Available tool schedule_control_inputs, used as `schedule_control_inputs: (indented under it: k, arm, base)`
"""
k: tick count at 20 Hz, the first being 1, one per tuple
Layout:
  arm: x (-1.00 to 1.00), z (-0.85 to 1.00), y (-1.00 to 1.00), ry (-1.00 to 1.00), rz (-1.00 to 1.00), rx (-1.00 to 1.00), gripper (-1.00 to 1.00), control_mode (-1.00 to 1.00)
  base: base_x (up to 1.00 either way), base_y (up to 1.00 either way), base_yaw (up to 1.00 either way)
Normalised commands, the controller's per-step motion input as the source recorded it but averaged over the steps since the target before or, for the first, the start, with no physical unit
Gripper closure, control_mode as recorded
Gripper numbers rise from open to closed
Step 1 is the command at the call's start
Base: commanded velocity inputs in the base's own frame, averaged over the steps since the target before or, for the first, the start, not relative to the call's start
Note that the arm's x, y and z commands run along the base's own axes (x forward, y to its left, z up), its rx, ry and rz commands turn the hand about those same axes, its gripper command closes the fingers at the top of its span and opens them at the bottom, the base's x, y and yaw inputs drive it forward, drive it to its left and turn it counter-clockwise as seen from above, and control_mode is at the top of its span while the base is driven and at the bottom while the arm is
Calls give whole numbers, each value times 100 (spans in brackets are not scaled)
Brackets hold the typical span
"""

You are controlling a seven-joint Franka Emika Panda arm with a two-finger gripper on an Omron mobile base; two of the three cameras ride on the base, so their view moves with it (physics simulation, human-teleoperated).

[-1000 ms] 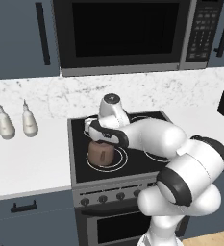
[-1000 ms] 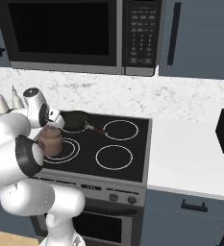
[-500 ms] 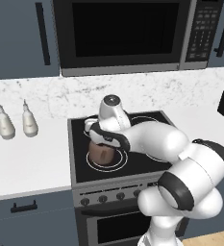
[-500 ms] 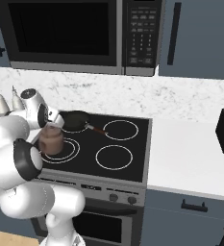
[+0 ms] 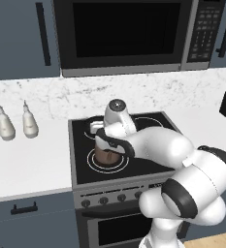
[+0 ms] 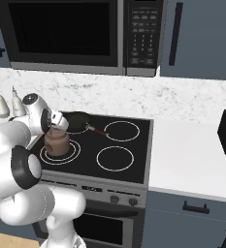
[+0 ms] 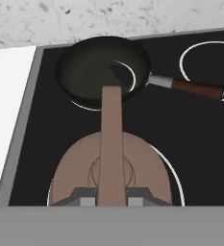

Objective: Pick the kettle from the counter and place it on a stove burner. Then turn the burner on.

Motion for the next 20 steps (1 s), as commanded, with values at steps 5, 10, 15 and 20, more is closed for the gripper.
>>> schedule_control_inputs:
  k: [5,10,15,20]
  arm:
    - [0,-2,-15,-2,0,-2,100,-100]
    - [9,-32,0,0,0,0,100,-100]
    - [0,-33,0,0,0,0,100,-100]
    - [0,-4,0,0,0,0,100,-100]
  base:
    - [0,0,0]
    - [0,0,0]
    - [0,0,0]
    - [0,0,0]
